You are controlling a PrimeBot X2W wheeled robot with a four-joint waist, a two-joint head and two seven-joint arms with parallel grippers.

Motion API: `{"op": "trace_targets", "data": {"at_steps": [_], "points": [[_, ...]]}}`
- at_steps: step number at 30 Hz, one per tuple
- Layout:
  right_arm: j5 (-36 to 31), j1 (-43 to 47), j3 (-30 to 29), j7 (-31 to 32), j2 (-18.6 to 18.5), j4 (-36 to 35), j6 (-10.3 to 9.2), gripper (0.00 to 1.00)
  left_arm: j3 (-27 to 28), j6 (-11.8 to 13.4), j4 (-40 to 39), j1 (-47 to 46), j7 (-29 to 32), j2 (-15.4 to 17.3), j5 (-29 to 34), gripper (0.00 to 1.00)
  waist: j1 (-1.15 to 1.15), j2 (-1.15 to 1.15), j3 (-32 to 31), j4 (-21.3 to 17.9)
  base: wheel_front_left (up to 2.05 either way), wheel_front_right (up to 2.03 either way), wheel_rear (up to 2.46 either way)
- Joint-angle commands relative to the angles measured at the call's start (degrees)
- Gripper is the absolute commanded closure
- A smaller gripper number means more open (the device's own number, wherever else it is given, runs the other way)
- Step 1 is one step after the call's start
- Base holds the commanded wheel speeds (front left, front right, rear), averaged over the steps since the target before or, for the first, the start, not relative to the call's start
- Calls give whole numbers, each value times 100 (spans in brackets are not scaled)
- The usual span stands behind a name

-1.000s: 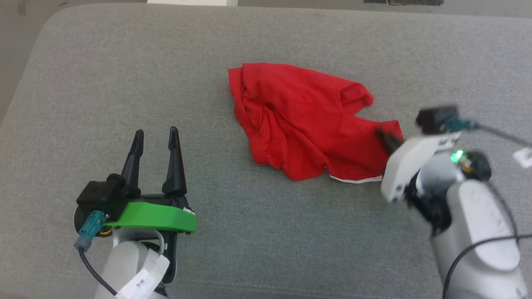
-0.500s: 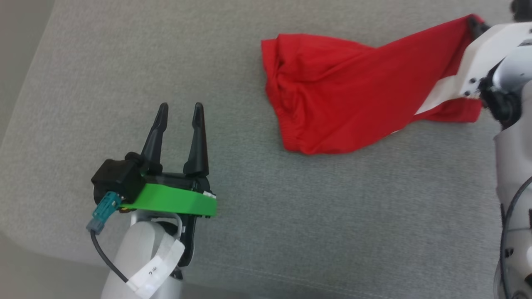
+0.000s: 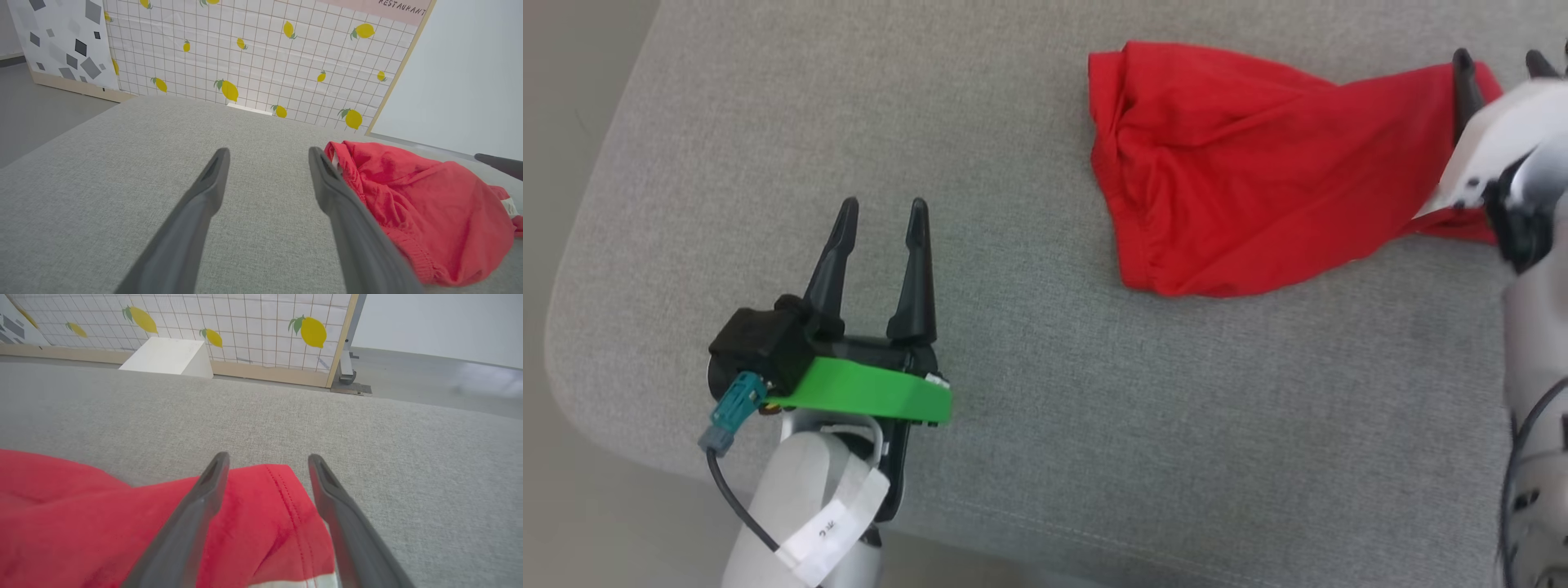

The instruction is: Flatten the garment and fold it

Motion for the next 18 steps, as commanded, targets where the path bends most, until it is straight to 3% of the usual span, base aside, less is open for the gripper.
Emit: {"op": "trace_targets", "data": {"at_steps": [1, 8, 18], "points": [[108, 260, 71, -276, 61, -78, -9, 0, 51, -51, 54, 80, -20, -9, 89, 0, 0, 0, -443, -378, 0, 0, 0], [707, 1708, 868, -1498, 342, -1012, -9, 0, 80, -252, 385, 369, -20, -9, 330, 0, 0, 0, -1147, -925, 0, 0, 0], [1050, 3925, 1250, -1768, 591, -2904, -9, 0, -258, -403, 1173, 478, -20, -9, 543, 0, 0, 0, -1569, -1482, 0, 0, 0]]}}
